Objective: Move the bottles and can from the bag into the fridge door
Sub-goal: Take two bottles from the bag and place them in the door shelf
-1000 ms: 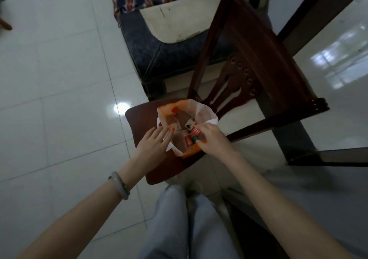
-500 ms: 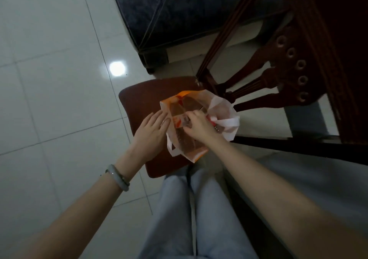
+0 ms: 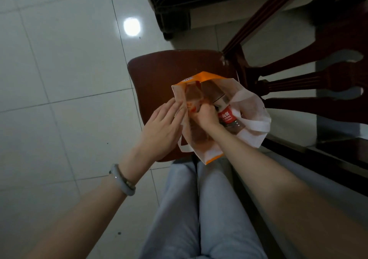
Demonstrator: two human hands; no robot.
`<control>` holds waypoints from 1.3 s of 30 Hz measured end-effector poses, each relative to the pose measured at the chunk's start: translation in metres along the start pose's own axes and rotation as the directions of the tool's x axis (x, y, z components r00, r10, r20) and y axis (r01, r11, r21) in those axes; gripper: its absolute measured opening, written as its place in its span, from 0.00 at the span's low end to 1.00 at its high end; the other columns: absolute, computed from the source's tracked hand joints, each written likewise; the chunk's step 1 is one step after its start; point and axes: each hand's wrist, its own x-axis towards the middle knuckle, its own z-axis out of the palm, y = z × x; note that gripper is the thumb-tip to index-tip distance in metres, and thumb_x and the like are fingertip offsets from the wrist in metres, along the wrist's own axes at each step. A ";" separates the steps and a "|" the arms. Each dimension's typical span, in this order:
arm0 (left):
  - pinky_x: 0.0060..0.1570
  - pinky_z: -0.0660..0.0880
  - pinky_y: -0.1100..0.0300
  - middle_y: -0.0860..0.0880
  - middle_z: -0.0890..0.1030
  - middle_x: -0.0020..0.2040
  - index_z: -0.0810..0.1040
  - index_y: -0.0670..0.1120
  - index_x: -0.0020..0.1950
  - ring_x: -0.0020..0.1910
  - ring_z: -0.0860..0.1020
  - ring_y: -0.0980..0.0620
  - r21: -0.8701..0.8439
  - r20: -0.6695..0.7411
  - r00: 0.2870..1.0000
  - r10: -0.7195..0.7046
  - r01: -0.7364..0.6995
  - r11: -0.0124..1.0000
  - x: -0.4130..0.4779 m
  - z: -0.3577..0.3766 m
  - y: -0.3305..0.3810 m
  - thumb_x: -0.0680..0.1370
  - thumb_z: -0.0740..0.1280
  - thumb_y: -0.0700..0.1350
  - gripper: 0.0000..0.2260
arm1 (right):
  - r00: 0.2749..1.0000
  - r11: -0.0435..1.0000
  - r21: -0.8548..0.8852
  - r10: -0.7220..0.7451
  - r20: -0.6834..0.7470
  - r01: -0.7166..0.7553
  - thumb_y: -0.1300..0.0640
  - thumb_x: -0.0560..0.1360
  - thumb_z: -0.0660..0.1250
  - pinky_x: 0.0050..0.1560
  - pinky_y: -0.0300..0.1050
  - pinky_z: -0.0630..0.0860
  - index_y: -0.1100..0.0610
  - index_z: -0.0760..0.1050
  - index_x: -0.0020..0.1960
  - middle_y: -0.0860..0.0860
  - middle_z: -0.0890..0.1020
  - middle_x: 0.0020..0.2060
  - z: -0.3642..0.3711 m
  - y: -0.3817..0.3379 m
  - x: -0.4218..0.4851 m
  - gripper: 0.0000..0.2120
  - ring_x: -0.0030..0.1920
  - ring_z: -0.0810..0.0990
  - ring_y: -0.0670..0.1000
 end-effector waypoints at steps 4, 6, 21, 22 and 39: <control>0.67 0.64 0.45 0.37 0.70 0.68 0.68 0.37 0.68 0.69 0.66 0.39 0.022 -0.004 1.000 -0.019 0.020 1.000 0.000 0.001 0.007 0.77 0.56 0.44 0.21 | 1.000 0.988 -0.153 -0.014 -0.014 0.011 0.55 0.77 0.63 0.46 0.46 0.79 0.58 0.75 0.48 0.54 0.81 0.45 0.012 -0.002 0.003 0.06 0.45 0.81 0.53; 0.68 0.62 0.46 0.37 0.71 0.68 0.69 0.37 0.68 0.69 0.66 0.39 0.048 -0.002 1.000 -0.018 0.018 0.999 0.000 0.000 0.008 0.77 0.57 0.45 0.22 | 0.999 0.990 -0.143 -0.012 -0.034 0.007 0.54 0.76 0.64 0.45 0.45 0.78 0.58 0.74 0.49 0.52 0.80 0.45 0.008 -0.004 0.002 0.07 0.44 0.79 0.51; 0.68 0.61 0.46 0.38 0.73 0.66 0.71 0.38 0.66 0.68 0.68 0.39 0.103 0.028 0.998 0.050 -0.053 0.993 0.000 -0.043 0.035 0.75 0.56 0.47 0.23 | 0.969 0.998 0.048 -0.029 -0.244 0.042 0.49 0.64 0.75 0.58 0.50 0.72 0.59 0.66 0.62 0.55 0.72 0.60 -0.115 -0.013 -0.120 0.32 0.60 0.73 0.55; 0.68 0.61 0.47 0.38 0.73 0.66 0.71 0.38 0.66 0.68 0.68 0.40 0.102 0.041 0.998 0.057 -0.061 0.993 0.002 -0.045 0.037 0.75 0.54 0.47 0.23 | 0.965 0.996 0.073 -0.024 -0.260 0.044 0.50 0.64 0.75 0.59 0.50 0.73 0.59 0.66 0.63 0.55 0.72 0.60 -0.126 -0.013 -0.129 0.33 0.61 0.72 0.55; 0.51 0.71 0.55 0.44 0.72 0.57 0.66 0.40 0.62 0.56 0.74 0.45 -0.573 0.405 0.792 -0.458 0.610 0.547 0.118 0.031 0.118 0.78 0.61 0.49 0.17 | 0.882 0.968 0.209 -0.026 -0.471 0.140 0.51 0.60 0.79 0.51 0.42 0.75 0.55 0.70 0.60 0.50 0.79 0.54 -0.214 0.015 -0.191 0.32 0.55 0.77 0.49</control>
